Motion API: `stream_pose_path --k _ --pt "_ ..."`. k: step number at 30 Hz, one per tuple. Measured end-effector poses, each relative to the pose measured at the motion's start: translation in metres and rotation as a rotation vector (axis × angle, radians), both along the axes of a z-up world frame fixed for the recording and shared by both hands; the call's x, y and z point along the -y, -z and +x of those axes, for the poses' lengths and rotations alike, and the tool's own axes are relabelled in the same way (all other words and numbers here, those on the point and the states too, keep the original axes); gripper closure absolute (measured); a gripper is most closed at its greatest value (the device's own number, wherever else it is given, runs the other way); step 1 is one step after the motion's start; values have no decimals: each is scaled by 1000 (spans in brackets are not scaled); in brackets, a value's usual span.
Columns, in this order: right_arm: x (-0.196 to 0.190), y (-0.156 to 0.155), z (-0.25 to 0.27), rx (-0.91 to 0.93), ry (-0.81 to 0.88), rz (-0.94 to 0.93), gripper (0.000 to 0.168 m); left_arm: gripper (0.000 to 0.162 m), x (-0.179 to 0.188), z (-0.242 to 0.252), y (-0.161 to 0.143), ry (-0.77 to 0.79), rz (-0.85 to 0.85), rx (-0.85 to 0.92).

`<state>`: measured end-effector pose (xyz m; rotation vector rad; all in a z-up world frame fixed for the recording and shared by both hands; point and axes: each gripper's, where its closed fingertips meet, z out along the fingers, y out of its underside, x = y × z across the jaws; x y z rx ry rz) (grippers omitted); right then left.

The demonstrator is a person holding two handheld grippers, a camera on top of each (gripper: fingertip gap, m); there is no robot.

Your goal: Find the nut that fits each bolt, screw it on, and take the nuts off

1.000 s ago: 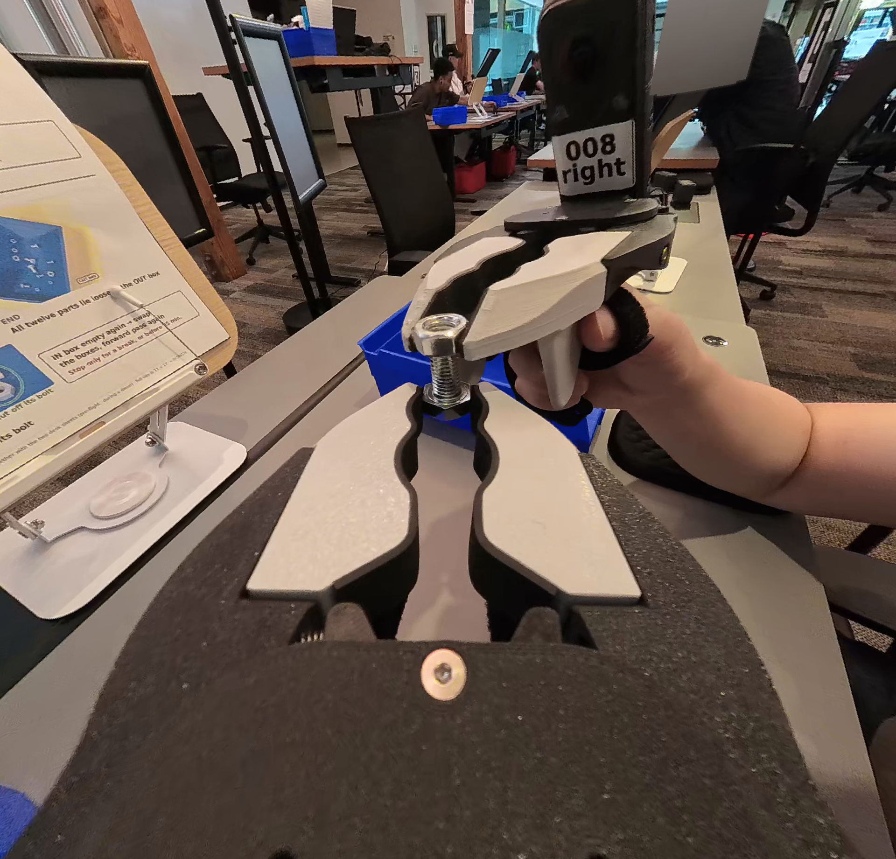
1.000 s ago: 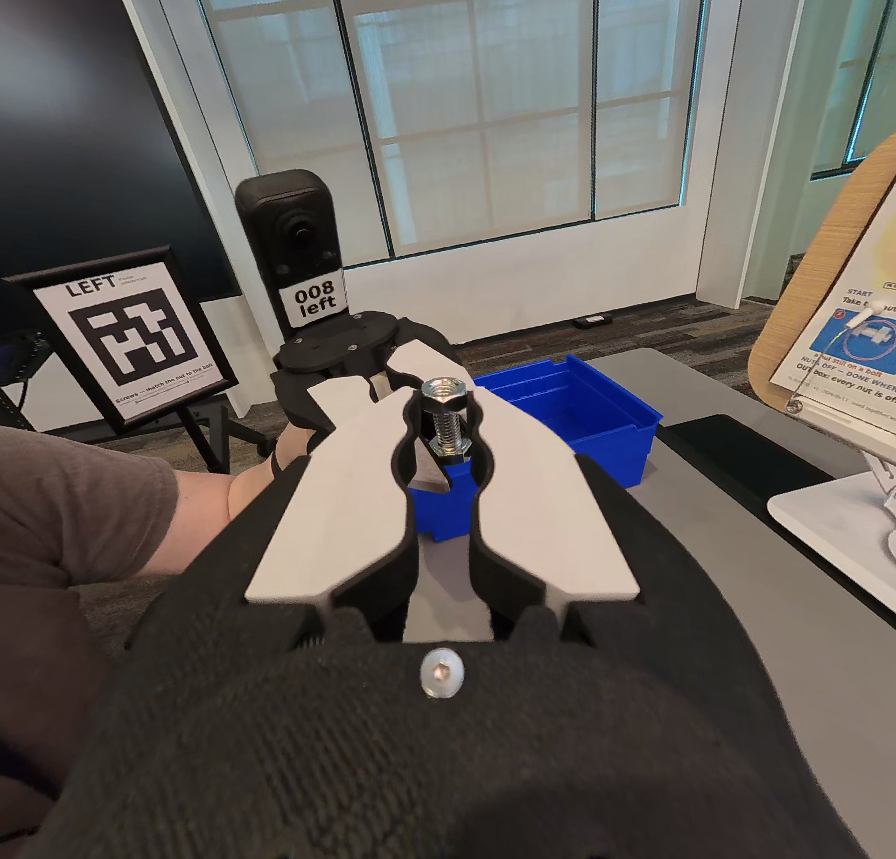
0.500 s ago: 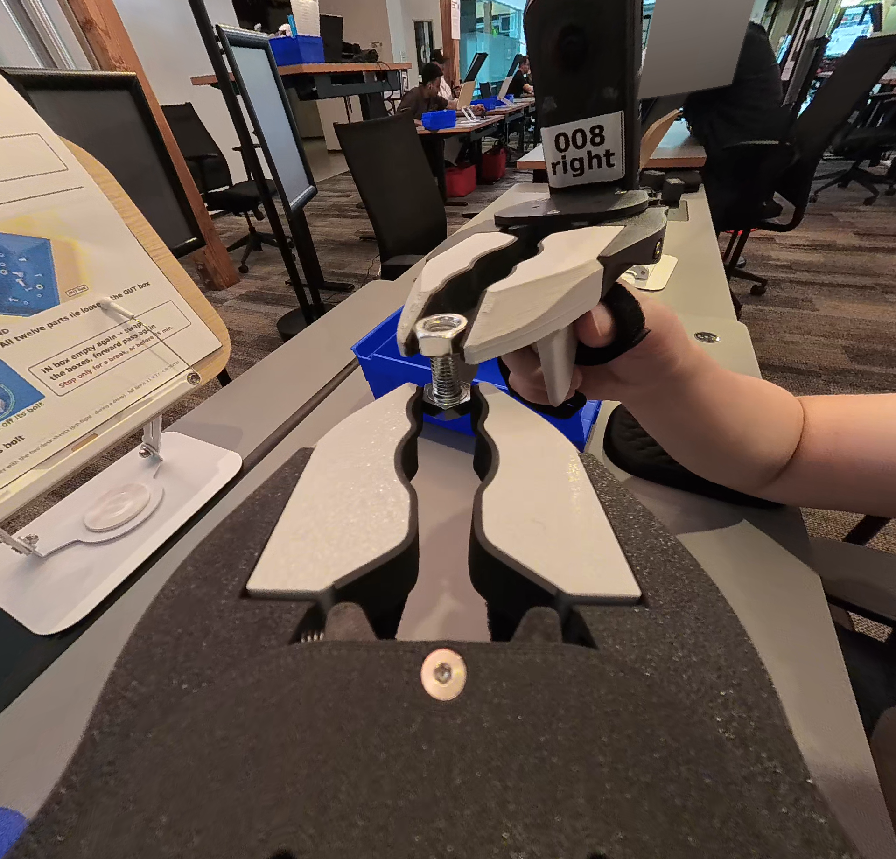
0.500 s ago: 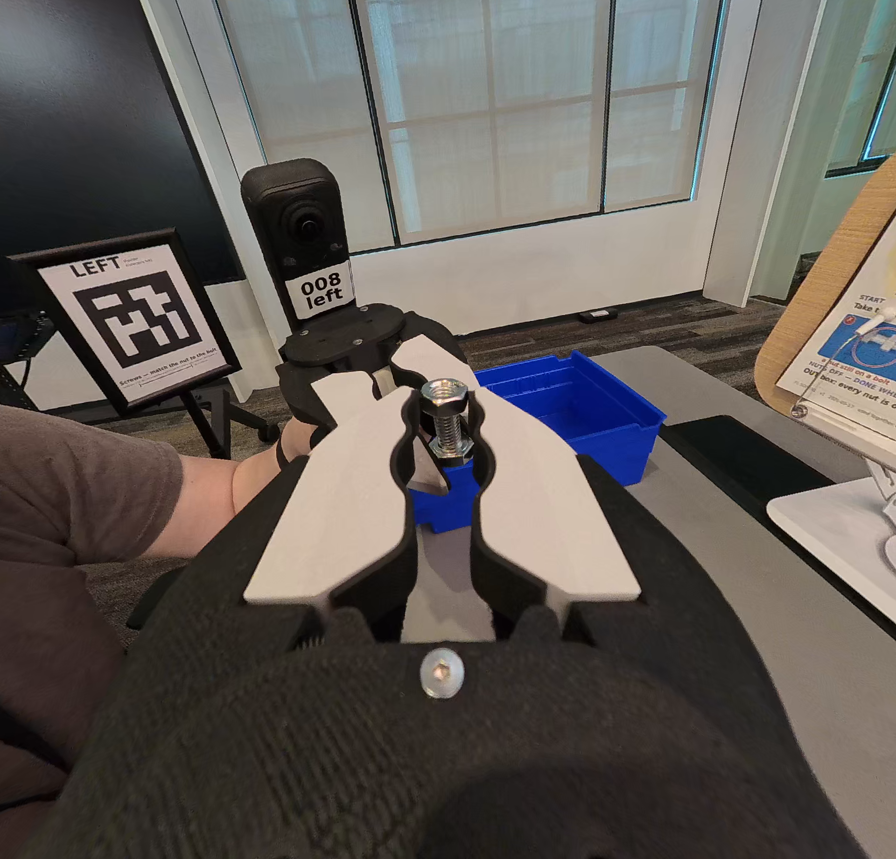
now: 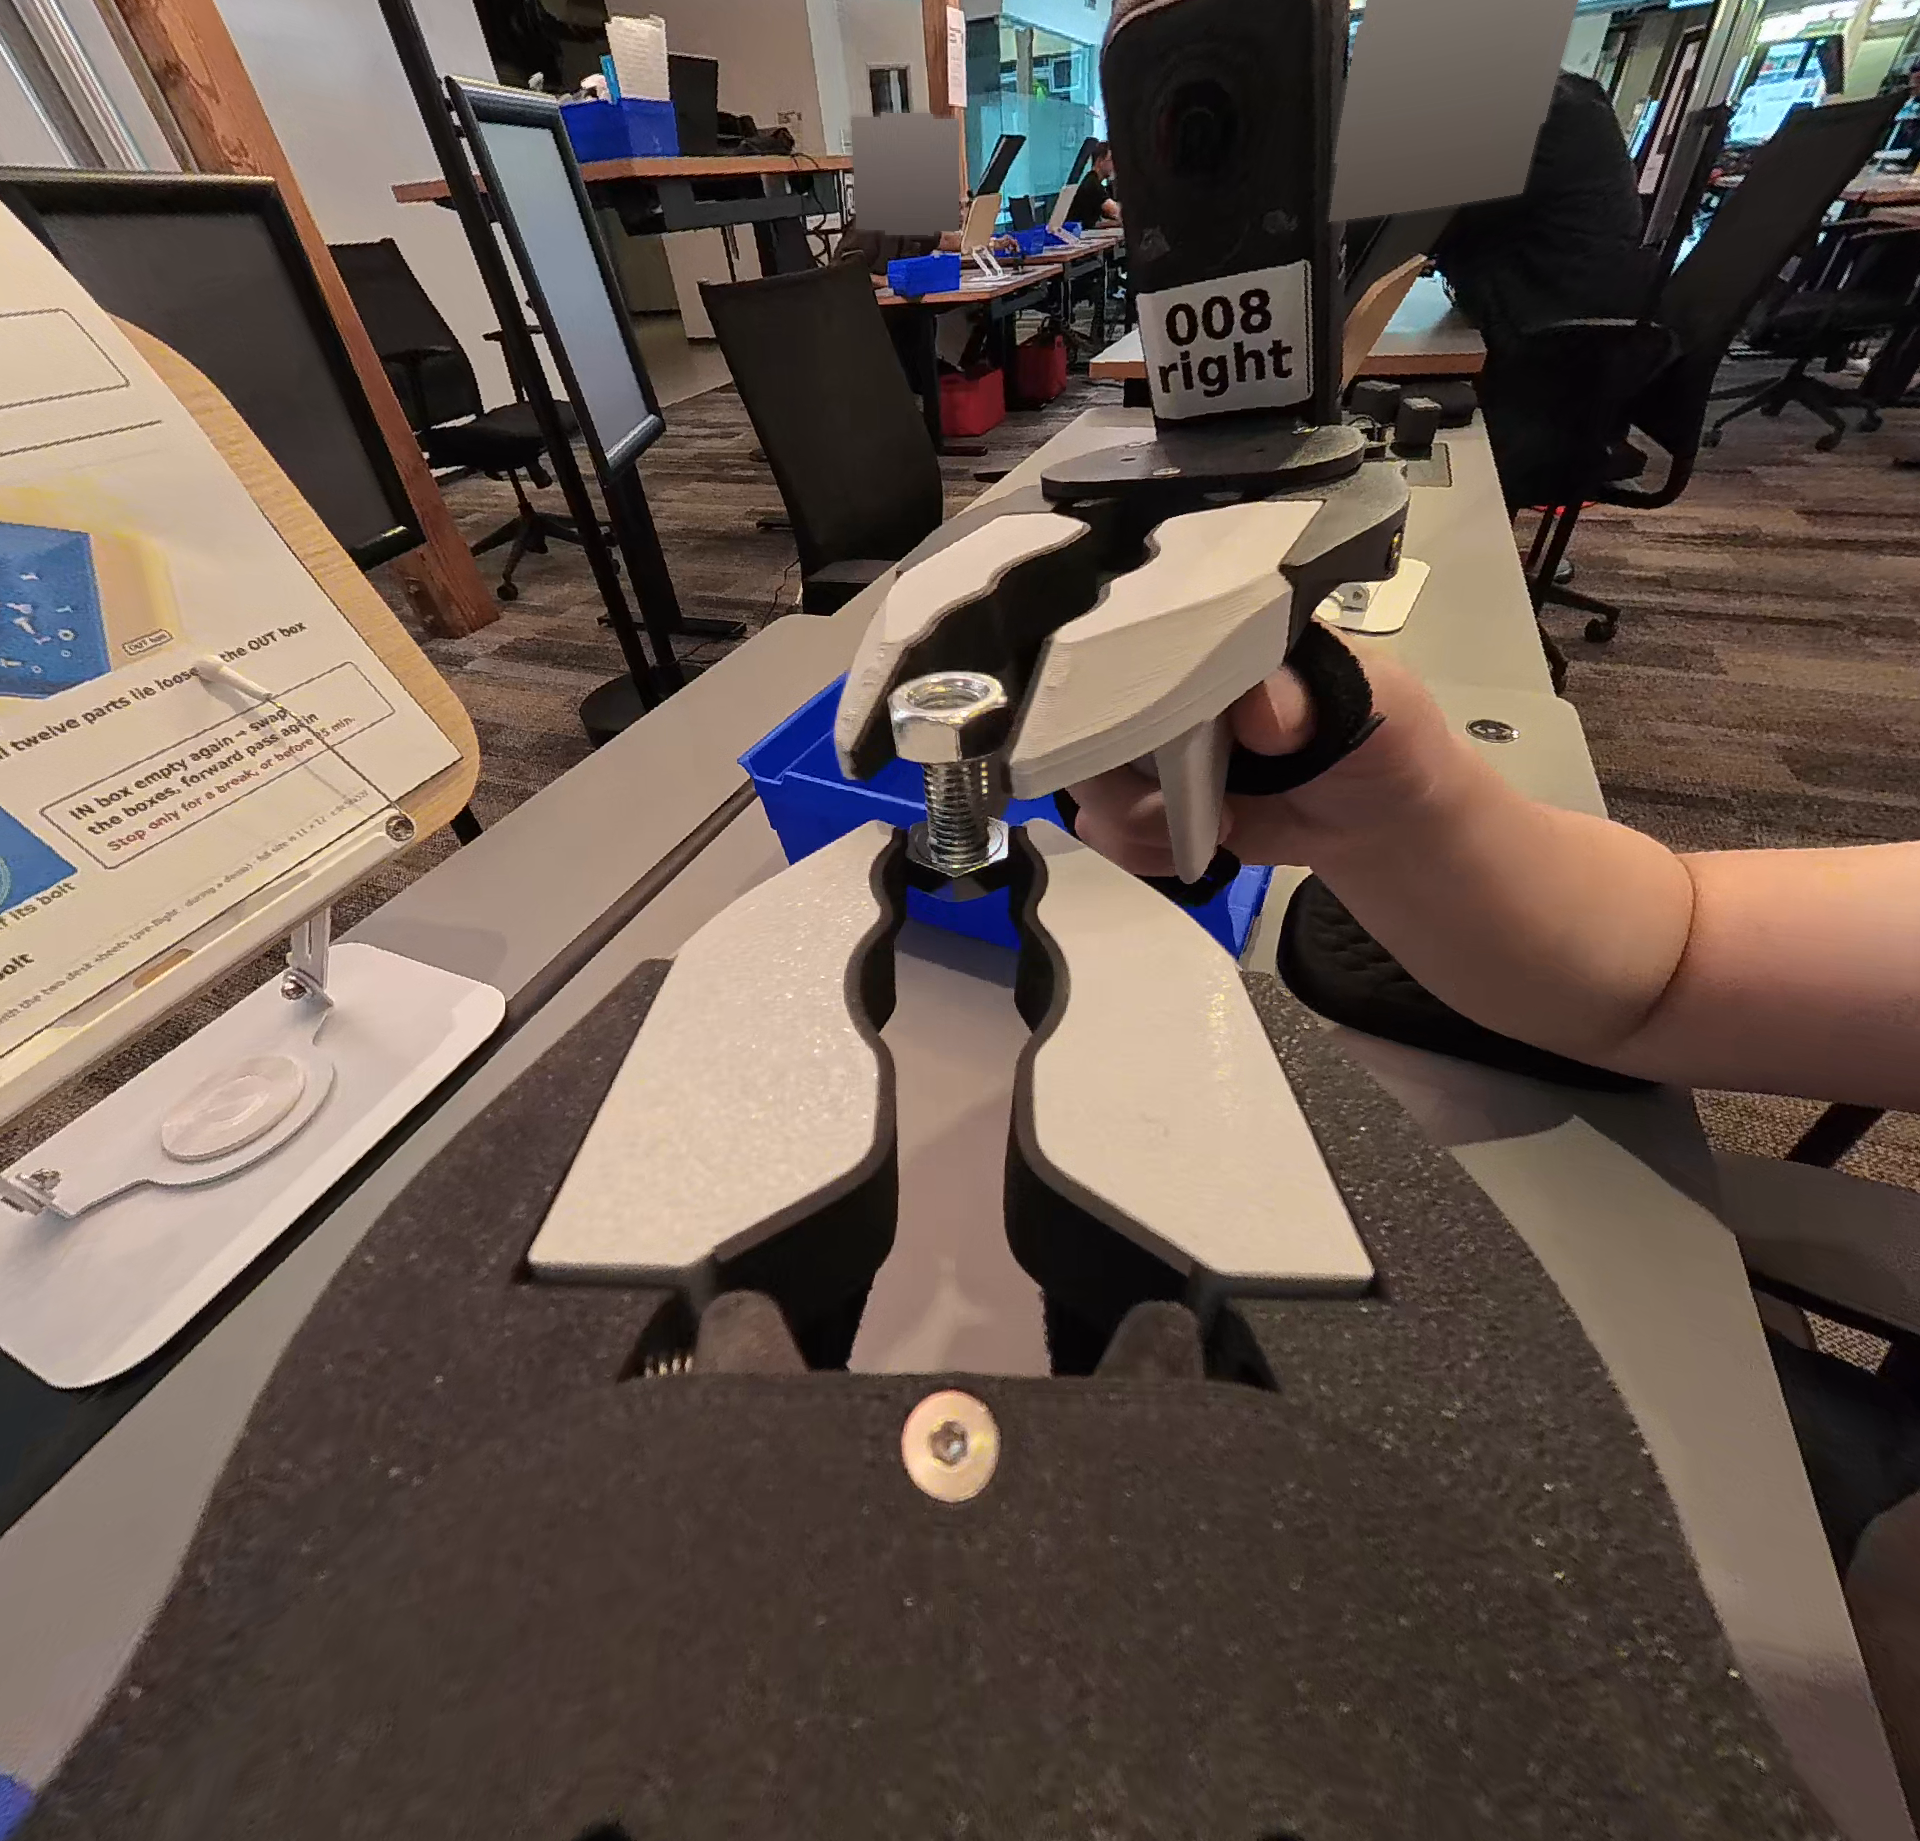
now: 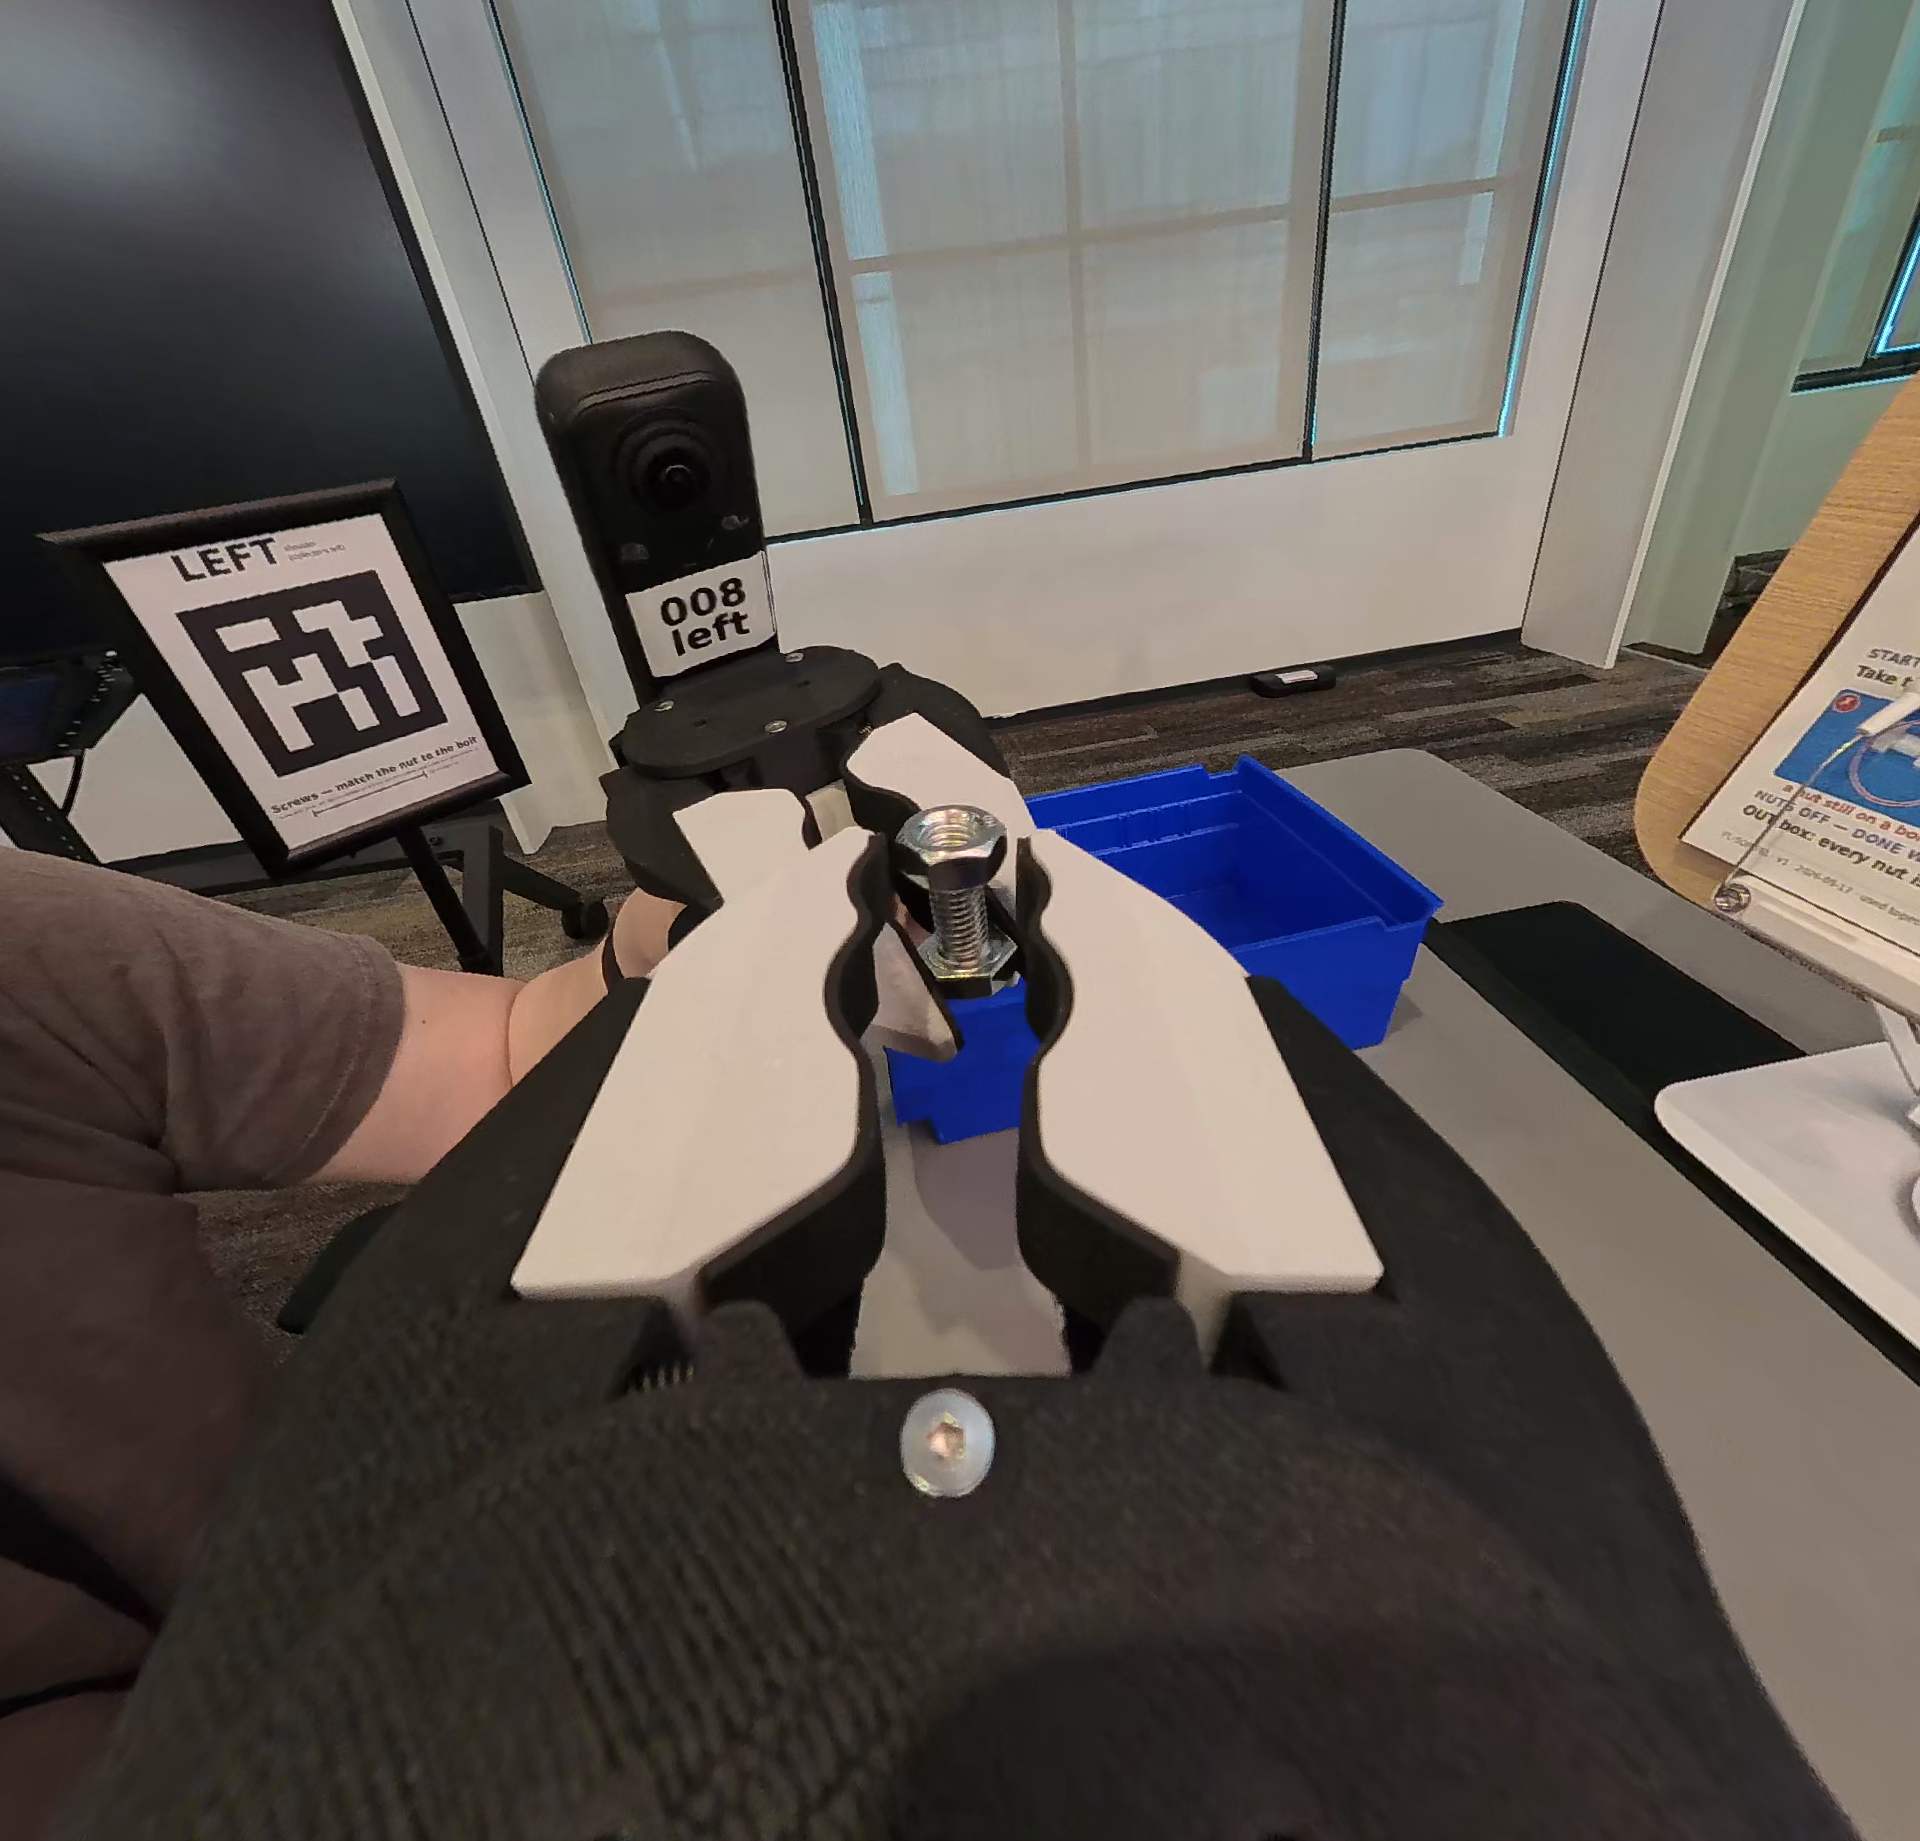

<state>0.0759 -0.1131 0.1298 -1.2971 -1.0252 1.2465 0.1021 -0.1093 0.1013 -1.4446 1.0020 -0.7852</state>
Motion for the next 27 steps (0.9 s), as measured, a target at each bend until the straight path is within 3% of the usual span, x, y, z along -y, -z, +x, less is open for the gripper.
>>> stream_pose_path --k 7,10,16,27 --pt "8 -10 7 -2 -41 76 126 144 8 1 -6 63 3 34" --pt "21 -19 18 -33 -132 147 127 144 24 6 -10 182 -17 63" --pt "49 -17 21 -61 -375 114 134 144 46 14 -12 321 -24 86" --pt "44 -15 18 -47 -342 109 146 144 45 15 -9 297 3 43"
